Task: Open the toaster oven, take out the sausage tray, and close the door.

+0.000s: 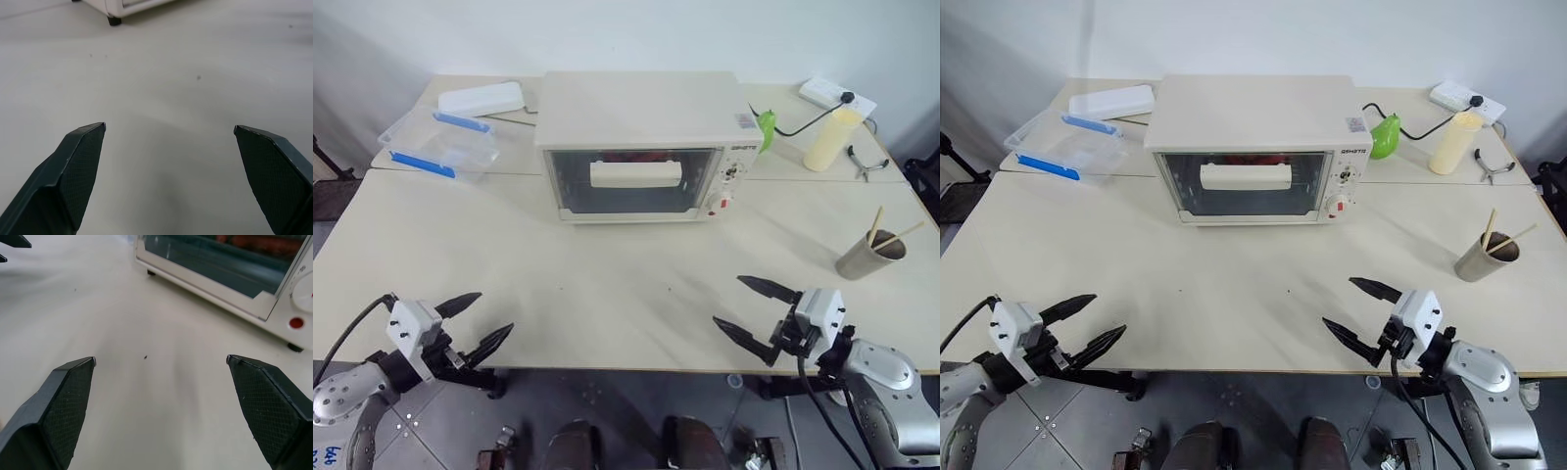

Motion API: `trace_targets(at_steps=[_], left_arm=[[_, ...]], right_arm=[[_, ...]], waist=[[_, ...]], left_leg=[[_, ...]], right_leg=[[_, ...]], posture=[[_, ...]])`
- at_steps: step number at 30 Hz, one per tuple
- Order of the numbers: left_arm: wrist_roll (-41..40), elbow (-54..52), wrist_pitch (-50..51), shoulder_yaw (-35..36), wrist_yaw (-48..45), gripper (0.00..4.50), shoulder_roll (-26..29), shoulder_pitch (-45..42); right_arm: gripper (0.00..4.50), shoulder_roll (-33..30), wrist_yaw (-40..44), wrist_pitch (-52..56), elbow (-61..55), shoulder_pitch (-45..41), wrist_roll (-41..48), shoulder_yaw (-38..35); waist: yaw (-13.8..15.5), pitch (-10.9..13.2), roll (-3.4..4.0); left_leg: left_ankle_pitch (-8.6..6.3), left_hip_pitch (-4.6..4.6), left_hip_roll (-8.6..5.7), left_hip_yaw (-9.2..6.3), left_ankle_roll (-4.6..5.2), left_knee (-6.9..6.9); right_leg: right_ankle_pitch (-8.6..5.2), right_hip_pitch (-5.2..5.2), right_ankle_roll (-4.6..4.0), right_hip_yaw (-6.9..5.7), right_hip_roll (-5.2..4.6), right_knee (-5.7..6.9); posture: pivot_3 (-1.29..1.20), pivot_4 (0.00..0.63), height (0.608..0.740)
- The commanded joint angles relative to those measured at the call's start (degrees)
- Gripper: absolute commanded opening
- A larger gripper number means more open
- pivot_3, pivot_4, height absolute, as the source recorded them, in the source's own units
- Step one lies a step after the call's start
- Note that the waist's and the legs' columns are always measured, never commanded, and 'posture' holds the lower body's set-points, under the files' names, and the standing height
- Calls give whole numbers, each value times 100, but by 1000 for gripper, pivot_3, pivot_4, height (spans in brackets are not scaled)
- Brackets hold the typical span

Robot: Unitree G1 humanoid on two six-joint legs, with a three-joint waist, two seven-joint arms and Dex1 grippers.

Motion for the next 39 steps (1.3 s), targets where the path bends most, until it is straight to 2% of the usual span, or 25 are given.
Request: trace_targets(at_steps=[1,4,7,10,17,28,34,39], left_arm=[[-20,-149,39,91,213,4471,-72,-92],[-841,-214,578,274,208,4471,-163,-354],[-2233,-159,2039,575,223,4471,184,-673],[-1886,-369,1462,543,284,4471,94,-1069],[-1782,-487,1473,398,357,4471,-22,-1195],[-1729,-778,1408,299,418,4471,-266,-933],[-1671,-826,1359,238,506,4471,-344,-992],[-1695,-774,1347,272,562,4471,-353,-1080]], right_arm=[[4500,112,-64,273,-104,-230,246,126],[4500,285,-361,1170,-293,-849,770,318],[4500,438,-574,1693,-245,-1582,934,478],[4500,635,-572,1739,82,-2240,769,708],[4500,1183,-698,1555,1154,-3353,441,840],[4500,1726,-447,1007,1762,-3859,338,801],[4500,1842,-348,810,1967,-4035,257,803],[4500,1743,135,640,1748,-3919,274,929]], waist=[[-1,0,0],[-5,0,0],[-24,1,0],[-14,1,3],[-24,0,2],[-106,1,2],[-153,1,2],[-158,1,3]], left_leg=[[0,0,0,0,0,0],[1,-1,1,-1,1,2],[2,2,7,-6,-1,9],[1,1,4,-14,-6,8],[-2,-5,-14,-12,-6,7],[0,-6,-12,-7,-11,8],[0,-9,-10,-10,-11,7],[0,-11,-10,-9,-12,5]], right_leg=[[0,0,0,0,0,0],[0,0,0,1,0,4],[0,-5,0,2,-1,25],[-1,-11,-2,0,-1,37],[-1,-15,-2,-8,-3,39],[-1,-19,-2,-18,5,39],[-1,-22,-2,-15,0,45],[-1,-29,-2,-15,3,46]], posture=[[0,150,740],[0,150,740],[0,150,740],[0,150,740],[0,150,740],[0,150,740],[0,150,740],[0,150,740]])
